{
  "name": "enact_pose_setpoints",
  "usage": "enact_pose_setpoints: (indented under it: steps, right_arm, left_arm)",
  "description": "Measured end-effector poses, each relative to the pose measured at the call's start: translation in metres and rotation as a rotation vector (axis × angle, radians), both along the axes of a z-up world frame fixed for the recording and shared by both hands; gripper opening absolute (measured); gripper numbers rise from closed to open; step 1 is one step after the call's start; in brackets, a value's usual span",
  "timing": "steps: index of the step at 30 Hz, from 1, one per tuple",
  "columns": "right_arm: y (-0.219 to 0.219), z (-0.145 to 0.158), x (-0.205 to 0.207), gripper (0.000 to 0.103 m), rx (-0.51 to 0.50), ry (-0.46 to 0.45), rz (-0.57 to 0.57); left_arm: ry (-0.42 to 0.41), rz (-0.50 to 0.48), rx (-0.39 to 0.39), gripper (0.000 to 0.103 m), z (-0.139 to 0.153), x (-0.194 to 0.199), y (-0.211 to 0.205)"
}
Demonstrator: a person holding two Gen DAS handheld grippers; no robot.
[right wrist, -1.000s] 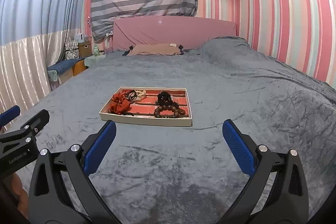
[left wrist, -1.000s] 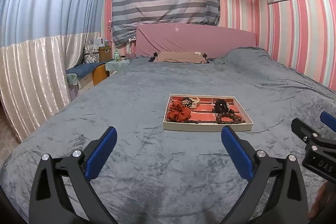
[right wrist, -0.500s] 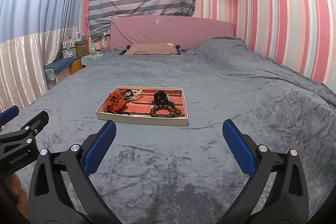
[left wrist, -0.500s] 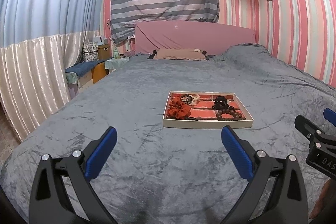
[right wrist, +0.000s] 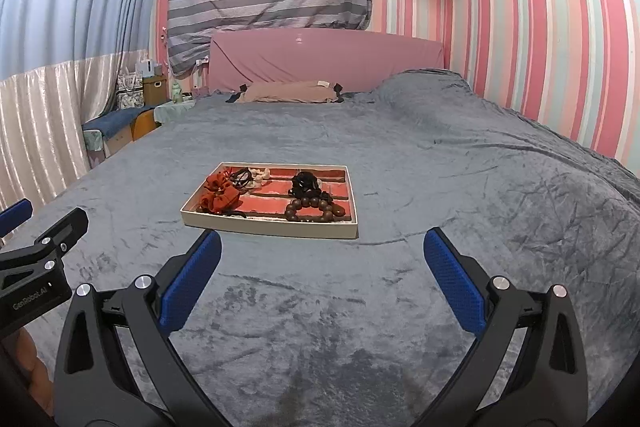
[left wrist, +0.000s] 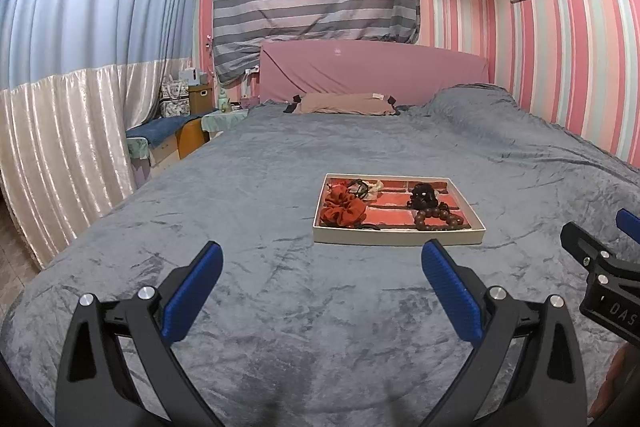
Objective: Organize jewelry
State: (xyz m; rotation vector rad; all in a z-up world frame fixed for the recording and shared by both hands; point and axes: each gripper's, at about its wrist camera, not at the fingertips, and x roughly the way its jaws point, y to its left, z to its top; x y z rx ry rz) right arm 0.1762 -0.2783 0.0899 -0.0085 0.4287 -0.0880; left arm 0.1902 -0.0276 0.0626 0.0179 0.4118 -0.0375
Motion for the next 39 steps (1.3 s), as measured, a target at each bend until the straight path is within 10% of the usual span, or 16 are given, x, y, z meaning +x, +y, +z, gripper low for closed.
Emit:
enact_pose_setpoints:
  steps: [39]
  right_arm:
    - [-0.0007,-0.0067,0.0026,0.099,-0.005,0.003,-0.019]
  left_arm:
    - [0.000,-0.007,0.010,0.097,-0.0021,-0.0018,-0.0006]
